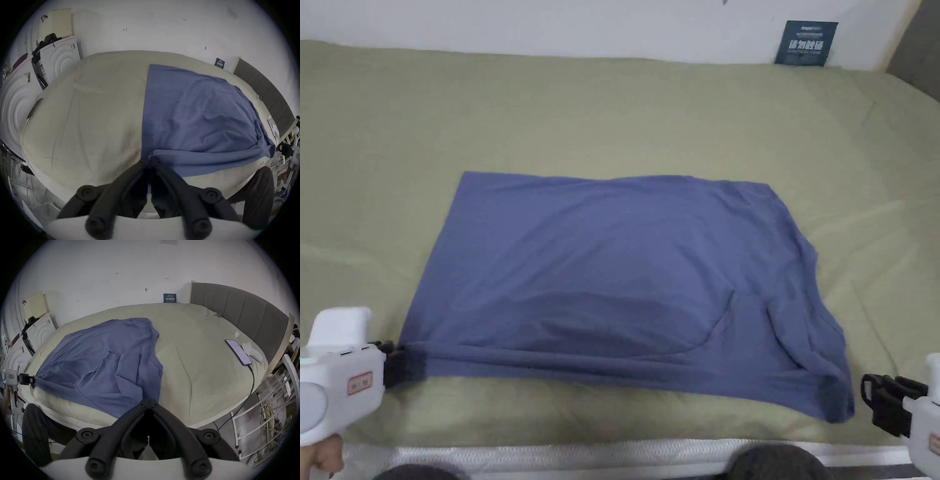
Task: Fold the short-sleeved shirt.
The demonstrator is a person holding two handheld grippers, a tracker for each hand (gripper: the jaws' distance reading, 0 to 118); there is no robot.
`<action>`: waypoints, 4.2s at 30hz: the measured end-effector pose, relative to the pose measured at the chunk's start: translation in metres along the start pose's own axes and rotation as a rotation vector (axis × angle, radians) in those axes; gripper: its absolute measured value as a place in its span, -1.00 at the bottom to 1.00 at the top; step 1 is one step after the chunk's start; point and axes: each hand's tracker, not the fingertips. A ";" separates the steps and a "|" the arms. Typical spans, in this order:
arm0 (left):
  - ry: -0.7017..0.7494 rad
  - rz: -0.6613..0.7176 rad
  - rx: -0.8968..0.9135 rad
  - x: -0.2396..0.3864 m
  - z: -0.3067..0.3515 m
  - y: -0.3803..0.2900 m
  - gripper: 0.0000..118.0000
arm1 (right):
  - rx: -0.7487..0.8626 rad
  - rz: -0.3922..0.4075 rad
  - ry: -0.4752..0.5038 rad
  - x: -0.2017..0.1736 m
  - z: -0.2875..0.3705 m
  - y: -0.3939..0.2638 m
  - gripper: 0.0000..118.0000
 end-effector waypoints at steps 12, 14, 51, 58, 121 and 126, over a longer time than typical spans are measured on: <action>0.006 -0.023 -0.038 0.005 0.008 0.010 -0.96 | -0.101 0.028 -0.005 -0.004 -0.034 -0.001 -1.00; -0.005 -0.028 -0.029 0.006 0.012 0.018 -0.96 | -0.057 0.026 -0.014 -0.005 -0.028 0.012 -1.00; -0.012 0.005 -0.018 0.013 -0.042 0.113 -1.00 | -0.031 -0.022 -0.111 0.026 -0.108 0.104 -1.00; -0.036 -0.004 -0.105 0.024 -0.055 0.092 1.00 | -0.064 -0.029 -0.084 0.027 -0.105 0.081 -1.00; -0.063 -0.033 -0.004 0.041 0.005 0.079 0.84 | -0.048 0.027 -0.019 -0.008 -0.045 0.088 0.61; -0.039 -0.069 0.030 0.066 -0.048 0.144 -1.00 | 0.029 0.023 -0.025 -0.017 -0.098 0.146 -1.00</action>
